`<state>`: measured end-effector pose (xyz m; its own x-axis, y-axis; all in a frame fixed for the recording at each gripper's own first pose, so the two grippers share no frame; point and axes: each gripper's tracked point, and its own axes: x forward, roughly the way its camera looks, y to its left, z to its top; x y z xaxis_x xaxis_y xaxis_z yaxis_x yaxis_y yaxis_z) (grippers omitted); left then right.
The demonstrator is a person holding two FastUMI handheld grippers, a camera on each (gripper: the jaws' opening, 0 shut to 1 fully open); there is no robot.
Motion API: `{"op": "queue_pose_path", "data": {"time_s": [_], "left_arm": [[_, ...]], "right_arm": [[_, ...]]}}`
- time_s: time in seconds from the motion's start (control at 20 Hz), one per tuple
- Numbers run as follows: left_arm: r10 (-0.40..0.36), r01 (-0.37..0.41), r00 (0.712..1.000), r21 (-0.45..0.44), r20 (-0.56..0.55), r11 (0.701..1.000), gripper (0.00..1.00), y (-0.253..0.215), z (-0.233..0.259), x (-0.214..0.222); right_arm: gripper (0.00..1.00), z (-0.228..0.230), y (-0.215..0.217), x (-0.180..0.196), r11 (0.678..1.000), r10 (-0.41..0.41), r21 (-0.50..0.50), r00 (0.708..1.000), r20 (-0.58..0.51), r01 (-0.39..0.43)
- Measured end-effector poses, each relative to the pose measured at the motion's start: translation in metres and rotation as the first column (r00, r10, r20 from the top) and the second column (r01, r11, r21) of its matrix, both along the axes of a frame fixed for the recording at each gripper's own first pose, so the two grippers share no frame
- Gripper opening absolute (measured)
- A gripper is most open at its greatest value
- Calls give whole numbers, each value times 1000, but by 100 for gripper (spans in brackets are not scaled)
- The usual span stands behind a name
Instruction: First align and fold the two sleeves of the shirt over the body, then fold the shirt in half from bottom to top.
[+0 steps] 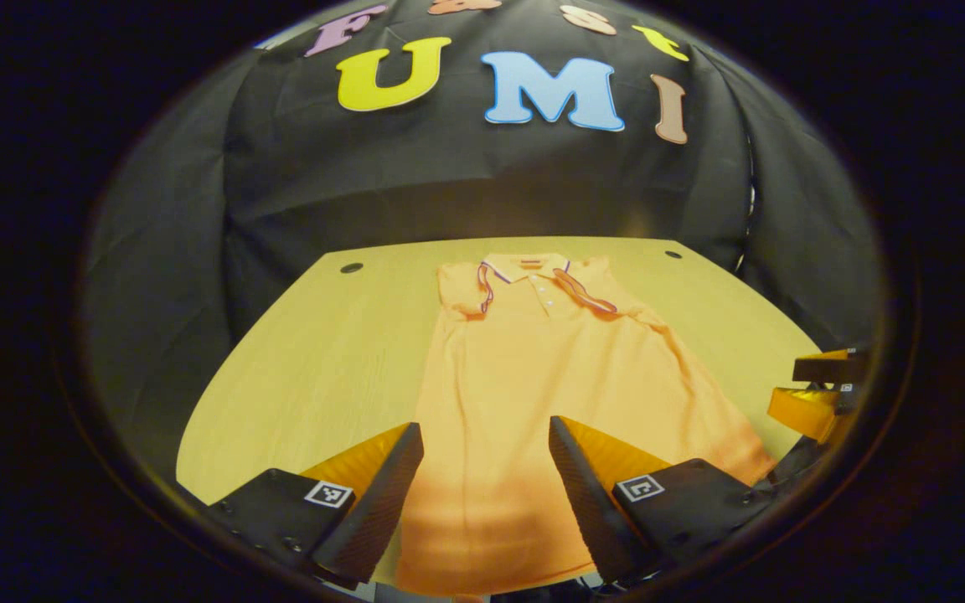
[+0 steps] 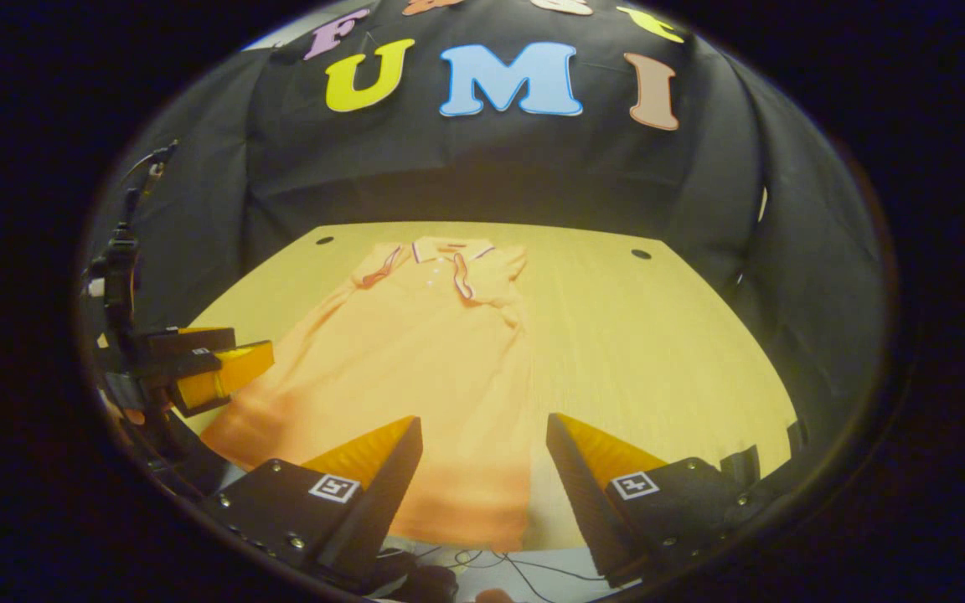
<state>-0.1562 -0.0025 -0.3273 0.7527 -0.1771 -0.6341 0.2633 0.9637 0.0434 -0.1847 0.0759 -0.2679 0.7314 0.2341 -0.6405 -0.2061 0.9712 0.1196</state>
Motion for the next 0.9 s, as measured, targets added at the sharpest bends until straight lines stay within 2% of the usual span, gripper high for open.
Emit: {"op": "queue_pose_path", "data": {"time_s": [0.05,0.25,0.4,0.6,0.9], "left_arm": [[5,-5,1000,-1,-11,1000,97,6,-4,-7],[11,-11,998,-2,-60,1000,100,26,-23,-31],[-2,1,998,-7,-70,1000,97,39,-26,-49],[-31,31,997,-2,-76,1000,100,53,-35,-70],[-24,24,996,4,-85,1000,99,62,-47,-92]], "right_arm": [[94,-6,-1,-1,1000,-10,-2,1000,-16,10],[94,-25,-6,-20,999,-42,-15,997,-71,41],[94,-40,-7,-29,998,-55,-13,992,-117,54],[94,-59,-5,-41,998,-58,-15,984,-170,57],[93,-71,1,-55,997,-70,6,974,-214,73]]}}
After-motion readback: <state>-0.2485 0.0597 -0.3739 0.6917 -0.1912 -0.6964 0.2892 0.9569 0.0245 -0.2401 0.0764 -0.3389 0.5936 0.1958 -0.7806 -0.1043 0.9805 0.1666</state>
